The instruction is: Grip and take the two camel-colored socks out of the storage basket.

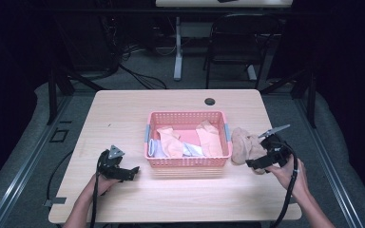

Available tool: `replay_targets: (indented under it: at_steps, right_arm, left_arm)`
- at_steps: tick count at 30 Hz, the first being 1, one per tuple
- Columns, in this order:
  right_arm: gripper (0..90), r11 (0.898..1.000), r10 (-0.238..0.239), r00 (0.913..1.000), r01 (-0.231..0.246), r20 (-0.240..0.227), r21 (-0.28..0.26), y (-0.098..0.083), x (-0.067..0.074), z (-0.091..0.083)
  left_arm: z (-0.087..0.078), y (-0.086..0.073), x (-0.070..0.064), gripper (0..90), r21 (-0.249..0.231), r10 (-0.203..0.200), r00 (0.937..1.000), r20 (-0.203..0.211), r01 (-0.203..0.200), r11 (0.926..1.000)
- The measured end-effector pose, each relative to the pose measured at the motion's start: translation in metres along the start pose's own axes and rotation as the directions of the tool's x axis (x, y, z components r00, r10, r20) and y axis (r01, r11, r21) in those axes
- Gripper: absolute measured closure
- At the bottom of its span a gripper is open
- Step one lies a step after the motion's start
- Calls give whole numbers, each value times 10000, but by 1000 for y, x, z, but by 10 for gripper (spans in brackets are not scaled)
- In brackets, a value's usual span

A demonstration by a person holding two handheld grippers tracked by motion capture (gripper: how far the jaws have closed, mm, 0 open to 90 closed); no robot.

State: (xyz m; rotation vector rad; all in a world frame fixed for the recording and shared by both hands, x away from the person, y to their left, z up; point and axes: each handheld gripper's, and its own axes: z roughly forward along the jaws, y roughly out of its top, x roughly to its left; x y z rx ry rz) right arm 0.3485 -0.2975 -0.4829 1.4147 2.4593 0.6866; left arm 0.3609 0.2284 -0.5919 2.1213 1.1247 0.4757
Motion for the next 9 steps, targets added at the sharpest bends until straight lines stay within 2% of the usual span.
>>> replay_targets:
  at_steps: [3, 4, 5, 6, 7, 9]
  right_arm:
    - [0, 9991, 29, 10000, -27, -48, 415, -18, 6, 12]
    - [0, 9991, 29, 10000, -27, -48, 415, -18, 6, 12]
    - [0, 9975, -42, 9999, 51, -141, 710, -23, 8, 16]
    - [0, 9975, -42, 9999, 51, -141, 710, -23, 8, 16]
    - [0, 9952, -165, 9998, 178, -149, 965, -23, 8, 17]
    - [0, 9962, -82, 9998, 96, -163, 862, -23, 7, 17]
  left_arm:
    - [0, 0, 0, 3, -2, -8, 10000, -1, 8, 10000]
    - [0, 0, 0, 3, -2, -8, 10000, -1, 8, 10000]
    - [0, 0, 0, 4, 0, -9, 10000, 1, 9, 10000]
    - [0, 0, 0, 3, 0, -9, 10000, 1, 9, 10000]
    - [0, 0, 0, 3, -4, -12, 10000, -4, 12, 10000]
    - [0, 0, 0, 4, -2, -14, 10000, -5, 14, 10000]
